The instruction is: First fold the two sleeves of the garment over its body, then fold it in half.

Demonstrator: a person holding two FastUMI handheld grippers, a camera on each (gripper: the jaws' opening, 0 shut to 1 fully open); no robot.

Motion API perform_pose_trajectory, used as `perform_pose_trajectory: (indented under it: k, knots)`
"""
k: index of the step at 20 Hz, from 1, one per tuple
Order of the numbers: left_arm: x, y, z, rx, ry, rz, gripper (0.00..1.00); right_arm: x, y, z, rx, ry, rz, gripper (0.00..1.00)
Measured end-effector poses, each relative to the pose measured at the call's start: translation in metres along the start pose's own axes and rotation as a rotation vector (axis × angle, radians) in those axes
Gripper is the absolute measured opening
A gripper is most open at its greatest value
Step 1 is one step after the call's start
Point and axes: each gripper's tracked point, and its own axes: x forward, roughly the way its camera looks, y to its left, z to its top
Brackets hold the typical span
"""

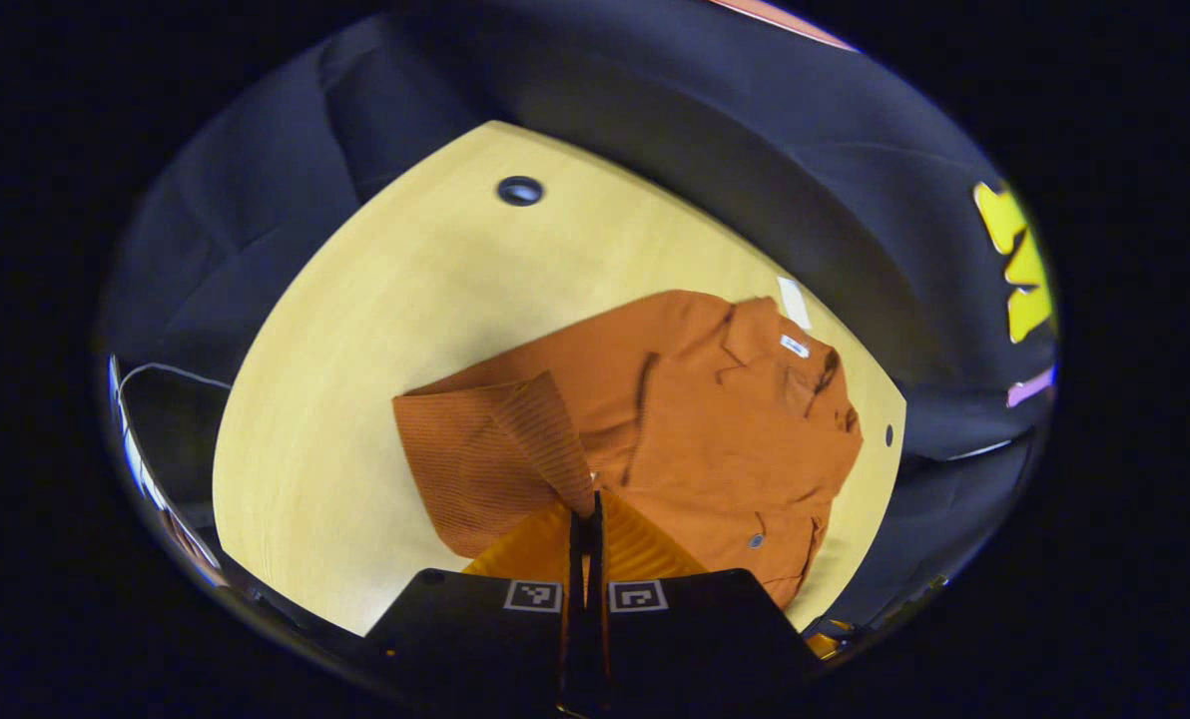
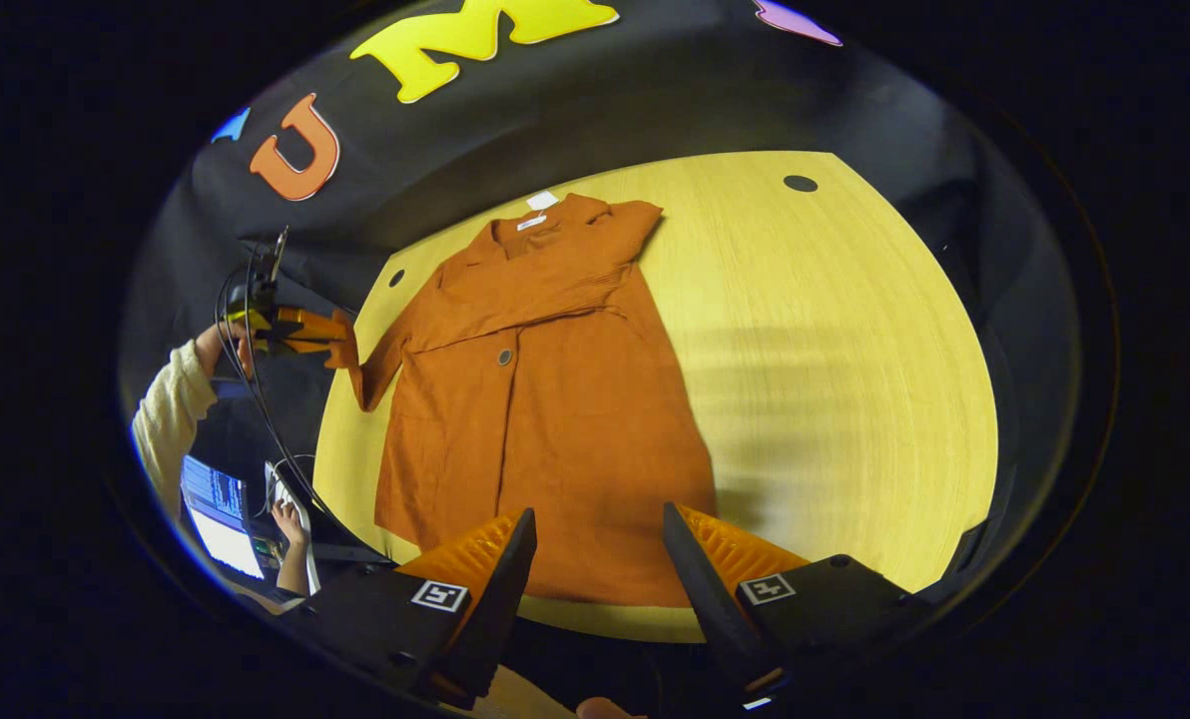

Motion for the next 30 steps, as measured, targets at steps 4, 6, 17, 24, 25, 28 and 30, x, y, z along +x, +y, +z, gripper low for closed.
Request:
perform_pose_trajectory:
  k: [4,6,17,24,25,28,30]
  knots:
    - [-0.003,-0.060,0.009,0.072,0.008,-0.048,0.03,-0.005,-0.026,-0.001,0.047,0.011,-0.012,0.83]
    - [0.015,-0.101,0.007,0.106,0.022,-0.067,0.03,-0.007,-0.037,-0.002,0.052,0.010,-0.019,0.83]
    - [0.098,-0.277,-0.052,0.324,0.151,-0.172,0.03,-0.029,-0.101,-0.023,0.136,0.013,-0.069,0.77]
    - [0.159,-0.331,-0.099,0.409,0.238,-0.139,0.03,-0.043,-0.146,-0.047,0.228,0.015,-0.125,0.83]
    - [0.163,-0.333,-0.101,0.408,0.240,-0.127,0.03,-0.043,-0.151,-0.049,0.240,0.015,-0.129,0.83]
    - [0.169,-0.332,-0.098,0.407,0.224,-0.110,0.03,-0.042,-0.161,-0.056,0.272,0.020,-0.138,0.77]
    - [0.168,-0.333,-0.099,0.400,0.220,-0.120,0.04,-0.042,-0.164,-0.057,0.280,0.022,-0.139,0.77]
